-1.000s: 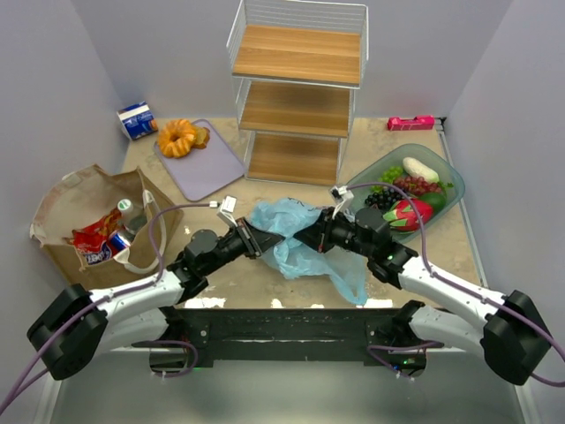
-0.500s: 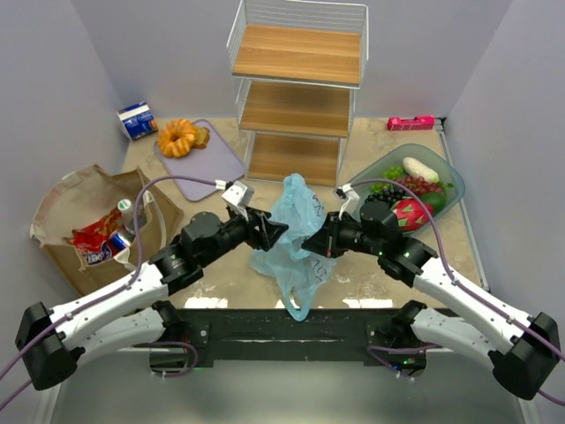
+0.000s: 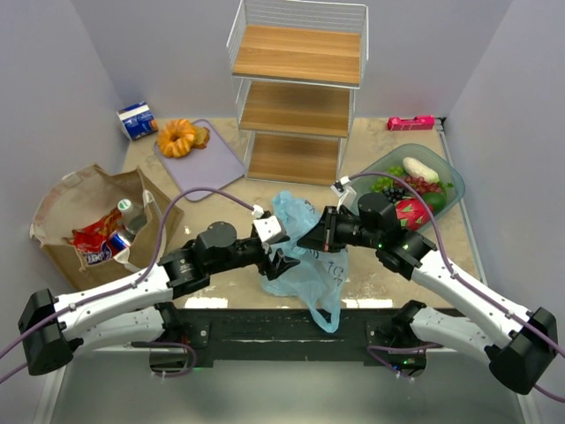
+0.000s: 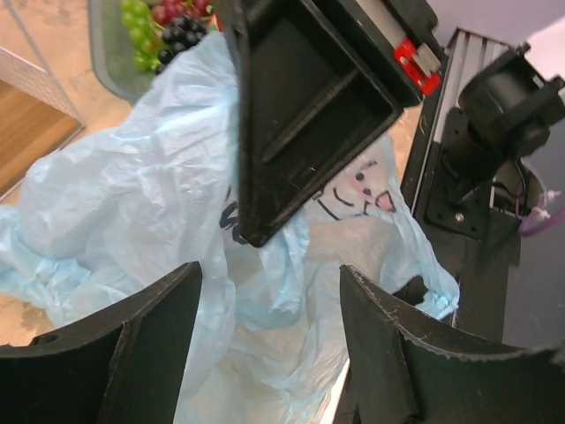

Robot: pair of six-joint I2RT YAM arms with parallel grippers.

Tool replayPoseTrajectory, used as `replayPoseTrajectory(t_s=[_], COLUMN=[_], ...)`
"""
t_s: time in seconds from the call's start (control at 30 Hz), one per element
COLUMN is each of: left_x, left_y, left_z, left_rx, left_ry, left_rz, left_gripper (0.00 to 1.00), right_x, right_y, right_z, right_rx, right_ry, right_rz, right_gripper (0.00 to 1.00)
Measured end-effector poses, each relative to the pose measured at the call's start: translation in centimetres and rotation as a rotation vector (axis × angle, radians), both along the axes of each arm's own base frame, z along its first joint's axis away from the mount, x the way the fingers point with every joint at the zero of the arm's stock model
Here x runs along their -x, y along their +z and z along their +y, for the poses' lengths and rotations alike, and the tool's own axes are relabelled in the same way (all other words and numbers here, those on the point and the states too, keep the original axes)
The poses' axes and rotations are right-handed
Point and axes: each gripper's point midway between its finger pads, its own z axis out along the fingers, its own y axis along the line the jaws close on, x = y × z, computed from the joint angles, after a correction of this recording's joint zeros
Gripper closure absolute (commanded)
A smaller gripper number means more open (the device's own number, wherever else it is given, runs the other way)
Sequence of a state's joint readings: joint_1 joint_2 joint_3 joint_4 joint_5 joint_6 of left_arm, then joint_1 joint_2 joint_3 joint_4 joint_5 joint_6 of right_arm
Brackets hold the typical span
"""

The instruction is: Place the mixed food into the grocery bags and tie them

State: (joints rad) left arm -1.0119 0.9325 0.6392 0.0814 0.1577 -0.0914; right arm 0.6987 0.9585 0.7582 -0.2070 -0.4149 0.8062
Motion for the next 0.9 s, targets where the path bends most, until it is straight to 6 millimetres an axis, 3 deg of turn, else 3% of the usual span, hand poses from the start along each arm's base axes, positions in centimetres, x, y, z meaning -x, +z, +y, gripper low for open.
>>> replayPoseTrajectory(t_s=[0.3,0.4,0.43,0.47,0.5,0.53,0.57,0.67,0.8,0.9], left_x=[0.4,0.3,0.1,0.0,-0.2,-0.5,-0.9,-2.0,-3.6,-4.5], left_y=[-1.5,-2.4,-2.8,-3.3,-3.8,-4.2,-4.4,-4.1,-1.9,0.0], left_z=[-1.2,-1.9,-2.0,-2.2,-2.2,-2.2,-2.1,-1.4,0.5,1.8], left_rx=[-0.037,-0.054,-0.062,-0.073,-0.082,-0.093,-0.097,-0.082,0.004,0.095], left_ry=[-0.045,-0.049,-0.044,-0.035,-0.021,0.002,0.027,0.114,0.229,0.286], left_rz=[-0.002,0.008,0.015,0.025,0.036,0.042,0.048,0.064,0.108,0.152], left_gripper=[0.28,0.52,0.74,0.85,0.96,1.00,1.00,1.00,1.00,1.00], right_x=[-0.3,-0.3,-0.3,-0.3,-0.4,-0.4,-0.4,-0.7,-1.2,-1.3], right_y=[0.0,0.1,0.1,0.1,0.2,0.2,0.1,0.2,1.6,2.5], right_z=[-0.2,-0.1,-0.1,-0.1,-0.1,-0.1,-0.2,-0.7,-1.8,-2.7], right_rx=[-0.007,-0.012,-0.015,-0.017,-0.019,-0.020,-0.017,0.001,0.019,0.031], right_ry=[-0.022,-0.026,-0.027,-0.028,-0.030,-0.029,-0.031,-0.043,-0.074,-0.089], right_rz=[0.026,0.033,0.035,0.036,0.037,0.037,0.039,0.033,-0.024,-0.091], right_gripper=[1.00,1.00,1.00,1.00,0.97,0.91,0.76,0.57,0.46,0.44])
